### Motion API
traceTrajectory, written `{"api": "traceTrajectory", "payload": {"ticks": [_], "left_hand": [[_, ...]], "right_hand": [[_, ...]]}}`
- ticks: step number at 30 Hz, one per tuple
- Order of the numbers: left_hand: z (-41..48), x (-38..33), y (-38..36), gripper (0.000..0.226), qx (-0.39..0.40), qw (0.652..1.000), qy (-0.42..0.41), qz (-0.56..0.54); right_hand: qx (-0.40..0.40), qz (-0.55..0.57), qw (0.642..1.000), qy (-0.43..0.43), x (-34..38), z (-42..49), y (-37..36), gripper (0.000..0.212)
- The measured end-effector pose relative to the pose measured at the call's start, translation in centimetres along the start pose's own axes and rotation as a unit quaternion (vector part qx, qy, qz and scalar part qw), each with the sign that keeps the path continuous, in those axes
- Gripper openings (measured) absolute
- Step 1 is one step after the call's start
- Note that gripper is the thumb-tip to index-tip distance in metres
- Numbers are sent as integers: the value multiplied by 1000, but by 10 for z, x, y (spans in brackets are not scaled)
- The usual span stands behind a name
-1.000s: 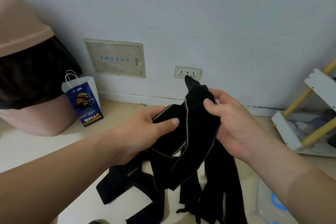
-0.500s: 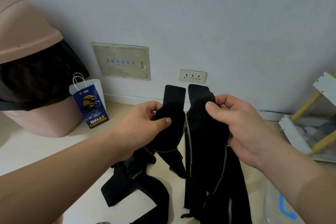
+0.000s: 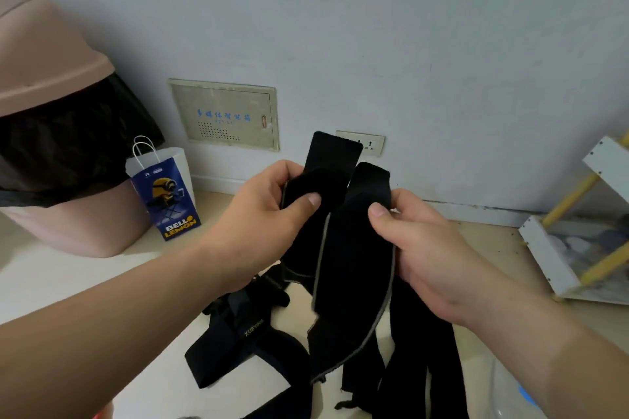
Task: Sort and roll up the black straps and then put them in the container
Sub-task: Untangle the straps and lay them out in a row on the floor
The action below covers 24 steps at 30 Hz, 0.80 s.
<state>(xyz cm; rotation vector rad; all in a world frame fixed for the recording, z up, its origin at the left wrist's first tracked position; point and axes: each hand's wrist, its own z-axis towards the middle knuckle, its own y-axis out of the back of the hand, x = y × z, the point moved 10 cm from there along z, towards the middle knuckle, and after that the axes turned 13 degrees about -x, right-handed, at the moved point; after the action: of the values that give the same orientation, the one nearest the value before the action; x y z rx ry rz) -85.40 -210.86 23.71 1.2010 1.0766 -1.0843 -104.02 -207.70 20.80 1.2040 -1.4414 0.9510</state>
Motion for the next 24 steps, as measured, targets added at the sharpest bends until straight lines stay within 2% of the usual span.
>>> {"api": "traceTrajectory", "payload": {"ticks": [3,6,10,14,15,17,20,24], "left_hand": [[2,-3,2,19,-21,1000,5,-22],[4,-3,3,14,-32,997,30,-65],[6,1,13,9,-96,994,32,-33],[15,1,33,14,-177,983,38,-38],[18,0,40,14,-194,979,39,-39],[22,3,44,16,-195,979,47,-29],[18,17,28,16,-127,989,79,1],[9,28,7,8,-47,994,84,44]], "right_hand": [[36,-20,999,-24,-16,2,-10,19],[74,-53,995,-32,-29,5,-18,23],[73,-129,988,-43,-44,11,-17,33],[74,-215,970,-91,-63,15,-9,64],[79,-229,965,-101,-67,15,-7,64],[80,-206,971,-91,-63,13,-10,45],[78,-85,992,-51,-43,15,-14,18],[67,19,998,-7,-10,7,-16,6]]}}
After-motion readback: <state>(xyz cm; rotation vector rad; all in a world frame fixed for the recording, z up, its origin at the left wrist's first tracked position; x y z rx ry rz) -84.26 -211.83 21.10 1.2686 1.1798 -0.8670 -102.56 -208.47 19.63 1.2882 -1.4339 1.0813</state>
